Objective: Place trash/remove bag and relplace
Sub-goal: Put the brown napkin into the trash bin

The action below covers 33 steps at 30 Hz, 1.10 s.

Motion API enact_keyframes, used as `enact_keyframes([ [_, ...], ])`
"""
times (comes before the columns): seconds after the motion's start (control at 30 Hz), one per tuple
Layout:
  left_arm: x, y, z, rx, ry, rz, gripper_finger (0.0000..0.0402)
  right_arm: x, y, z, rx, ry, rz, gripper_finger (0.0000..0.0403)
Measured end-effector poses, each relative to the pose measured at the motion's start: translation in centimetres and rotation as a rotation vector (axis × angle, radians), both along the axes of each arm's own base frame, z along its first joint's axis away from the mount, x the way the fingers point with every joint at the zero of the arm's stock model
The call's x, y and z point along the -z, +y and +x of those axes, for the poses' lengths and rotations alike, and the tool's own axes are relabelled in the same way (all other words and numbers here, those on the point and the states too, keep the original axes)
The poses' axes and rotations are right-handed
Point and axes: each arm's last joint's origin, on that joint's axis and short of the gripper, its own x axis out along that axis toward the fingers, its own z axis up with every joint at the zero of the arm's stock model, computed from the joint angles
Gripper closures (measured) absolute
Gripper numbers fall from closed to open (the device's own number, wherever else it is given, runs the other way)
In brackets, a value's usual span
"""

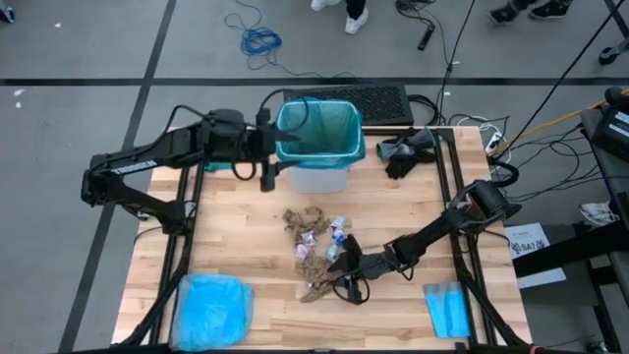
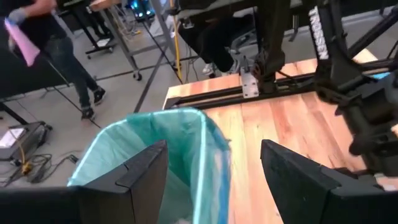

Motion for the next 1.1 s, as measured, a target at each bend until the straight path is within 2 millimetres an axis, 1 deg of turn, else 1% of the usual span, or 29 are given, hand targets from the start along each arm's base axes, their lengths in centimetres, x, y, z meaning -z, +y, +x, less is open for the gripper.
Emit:
enact_keyframes([
  [0.17, -0.5, -1.8, -0.5, 0.038, -0.021, -0.012, 0.0152, 1.4, 0.1, 1.3, 0.018, 0.028, -0.026, 0.0236],
  [0.27, -0.6, -3.1, -1.0, 0.068, -0.018, -0.071, 0.0152, 2.2, -0.3, 2.0, 0.125, 0.062, -0.018, 0.0244],
  [0.3, -0.5, -3.5, -1.0, 0.079, -0.004, -0.09, 0.0153, 2.5, -0.4, 2.1, 0.158, 0.08, -0.024, 0.0254],
  [0.37, 0.0, -4.5, -1.2, 0.106, 0.045, -0.125, 0.0156, 2.7, -0.4, 2.3, 0.195, 0.101, -0.035, 0.0289],
  [0.47, 0.8, -5.9, -1.5, 0.109, 0.129, -0.146, 0.0161, 2.8, -0.4, 2.3, 0.197, 0.113, -0.046, 0.0371],
  [0.5, 1.0, -6.3, -1.6, 0.1, 0.156, -0.142, 0.0163, 2.7, -0.2, 2.3, 0.187, 0.11, -0.054, 0.0386],
  [0.63, 1.7, -7.8, -1.9, 0.047, 0.21, -0.108, 0.0172, 2.3, 0.1, 2.4, 0.172, 0.068, -0.03, 0.0398],
  [0.7, 1.8, -8.5, -2.1, 0.027, 0.217, -0.101, 0.0177, 1.9, 0.6, 2.5, 0.158, 0.025, -0.016, 0.04],
  [0.8, 2.0, -9.4, -2.5, 0.025, 0.239, -0.102, 0.0182, 1.0, 1.5, 2.7, 0.123, 0.005, -0.031, 0.0402],
  [0.9, 2.7, -10.3, -2.7, 0.035, 0.27, -0.111, 0.0183, -0.9, 2.2, 2.9, 0.12, -0.013, -0.075, 0.0402],
  [0.97, 3.6, -10.8, -2.7, 0.03, 0.289, -0.115, 0.0183, -2.3, 2.5, 2.8, 0.136, -0.016, -0.127, 0.0402],
  [1.1, 6.4, -11.7, -2.7, -0.006, 0.362, -0.121, 0.0183, -5.5, 2.6, 2.2, 0.177, -0.036, -0.226, 0.0402],
])
